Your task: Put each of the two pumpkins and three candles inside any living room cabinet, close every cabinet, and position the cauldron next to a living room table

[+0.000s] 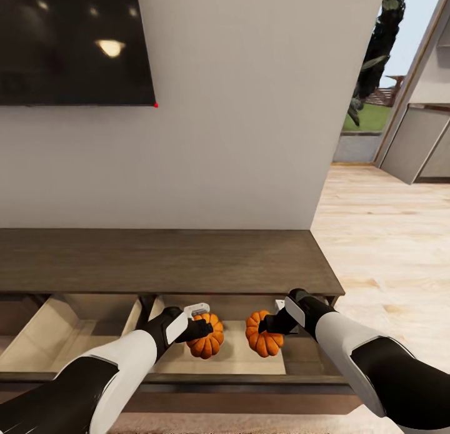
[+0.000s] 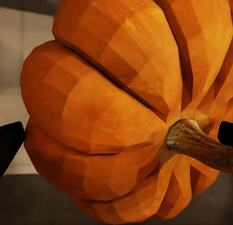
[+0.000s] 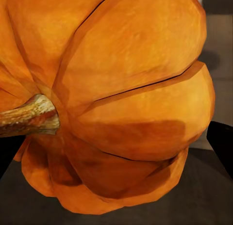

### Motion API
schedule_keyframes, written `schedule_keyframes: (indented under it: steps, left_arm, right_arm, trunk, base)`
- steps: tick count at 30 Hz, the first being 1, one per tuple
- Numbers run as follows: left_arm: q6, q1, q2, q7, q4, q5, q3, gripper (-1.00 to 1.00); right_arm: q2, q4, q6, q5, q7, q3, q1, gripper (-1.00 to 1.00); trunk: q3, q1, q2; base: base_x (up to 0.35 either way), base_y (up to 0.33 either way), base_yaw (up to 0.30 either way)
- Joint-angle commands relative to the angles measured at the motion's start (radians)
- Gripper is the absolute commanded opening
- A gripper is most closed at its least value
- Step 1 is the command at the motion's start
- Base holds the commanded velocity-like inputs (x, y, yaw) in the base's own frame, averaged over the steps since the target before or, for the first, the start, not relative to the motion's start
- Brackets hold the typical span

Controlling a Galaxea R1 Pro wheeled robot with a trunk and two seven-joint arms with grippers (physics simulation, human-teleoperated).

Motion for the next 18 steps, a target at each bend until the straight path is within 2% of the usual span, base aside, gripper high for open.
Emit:
schedule_keyframes:
  steps: [1, 9, 18]
  left_arm:
    - [0.005, 0.0, 0.0, 0.005, -0.002, 0.011, -0.005, -1.0]
    - [0.005, 0.0, 0.0, 0.005, -0.002, 0.011, -0.005, -1.0]
    - [0.005, 0.0, 0.0, 0.005, -0.002, 0.011, -0.006, -1.0]
  right_arm:
    - [0.0, -0.001, 0.003, -0.003, 0.005, 0.008, -0.001, -1.0]
    - [0.0, -0.001, 0.003, -0.004, 0.005, 0.007, -0.001, -1.0]
    - [0.0, -0.001, 0.003, -0.004, 0.005, 0.007, -0.001, -1.0]
  trunk:
    - [-0.002, 0.0, 0.0]
    - [-0.014, 0.0, 0.0]
    - [-0.016, 0.0, 0.0]
  base:
    - [0.0, 0.0, 0.0]
    - [0.0, 0.0, 0.0]
    - [0.0, 0.0, 0.0]
